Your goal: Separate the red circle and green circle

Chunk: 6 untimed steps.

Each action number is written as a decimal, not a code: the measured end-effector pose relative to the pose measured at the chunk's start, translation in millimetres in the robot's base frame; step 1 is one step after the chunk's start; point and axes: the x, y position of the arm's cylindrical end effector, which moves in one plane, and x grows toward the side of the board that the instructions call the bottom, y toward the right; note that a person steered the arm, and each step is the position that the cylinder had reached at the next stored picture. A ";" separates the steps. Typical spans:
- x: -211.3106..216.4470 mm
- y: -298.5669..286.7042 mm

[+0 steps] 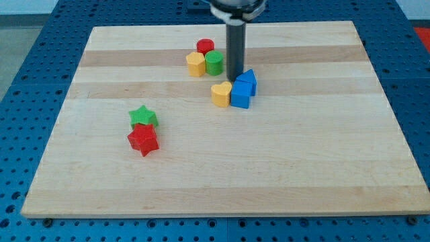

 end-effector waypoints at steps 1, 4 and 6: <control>-45.5 4.3; -0.6 -80.8; -14.2 -59.9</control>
